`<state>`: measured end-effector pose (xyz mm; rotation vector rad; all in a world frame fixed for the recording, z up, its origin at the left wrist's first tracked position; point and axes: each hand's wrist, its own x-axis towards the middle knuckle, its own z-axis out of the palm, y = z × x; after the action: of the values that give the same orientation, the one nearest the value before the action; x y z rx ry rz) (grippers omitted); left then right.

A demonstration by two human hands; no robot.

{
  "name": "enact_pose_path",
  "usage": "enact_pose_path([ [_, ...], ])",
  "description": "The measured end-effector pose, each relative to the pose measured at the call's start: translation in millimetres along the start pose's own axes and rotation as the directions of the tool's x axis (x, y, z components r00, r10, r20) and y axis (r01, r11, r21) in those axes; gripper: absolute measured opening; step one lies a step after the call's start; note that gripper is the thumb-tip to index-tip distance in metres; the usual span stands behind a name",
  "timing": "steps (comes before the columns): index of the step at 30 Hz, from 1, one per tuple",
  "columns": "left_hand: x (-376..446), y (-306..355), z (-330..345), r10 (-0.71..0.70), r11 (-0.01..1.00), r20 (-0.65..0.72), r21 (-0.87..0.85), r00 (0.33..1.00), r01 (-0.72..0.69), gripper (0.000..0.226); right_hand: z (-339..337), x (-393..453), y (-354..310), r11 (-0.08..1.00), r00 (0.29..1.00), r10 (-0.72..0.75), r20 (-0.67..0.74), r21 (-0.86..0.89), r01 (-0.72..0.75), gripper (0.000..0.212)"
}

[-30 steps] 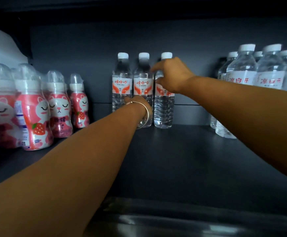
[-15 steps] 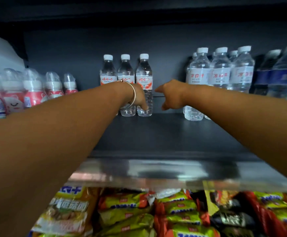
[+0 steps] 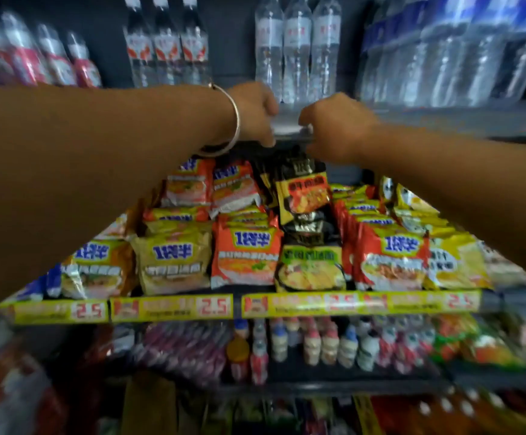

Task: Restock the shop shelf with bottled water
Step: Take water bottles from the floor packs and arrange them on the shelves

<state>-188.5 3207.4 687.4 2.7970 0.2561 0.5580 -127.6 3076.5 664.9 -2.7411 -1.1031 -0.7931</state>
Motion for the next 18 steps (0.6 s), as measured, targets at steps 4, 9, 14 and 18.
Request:
enact_pose_path([
  [4, -42, 27, 76, 0.070, 0.996, 0.118, -0.064, 0.991, -0.062, 0.050, 41, -79, 17, 0.999, 0.989, 0.023, 0.143, 0.035, -0.028, 0.028],
  [9, -81, 30, 199, 0.105, 0.994, 0.366, -0.069, 0.925, -0.086, 0.051, 131, -157, 38, 0.995, 0.939, 0.062, 0.337, 0.058, -0.086, 0.034],
  [14, -131, -1, 338, 0.040, 0.986, 0.628, -0.152, 0.777, 0.072, 0.040, 250, -230, 49, 0.982, 0.821, 0.071, 0.566, 0.107, -0.158, 0.029],
  [18, -182, -38, 450, 0.016, 0.979, 0.723, -0.152, 0.691, 0.136, 0.043, 363, -298, 40, 0.964, 0.703, 0.070, 0.707, 0.133, -0.230, 0.026],
])
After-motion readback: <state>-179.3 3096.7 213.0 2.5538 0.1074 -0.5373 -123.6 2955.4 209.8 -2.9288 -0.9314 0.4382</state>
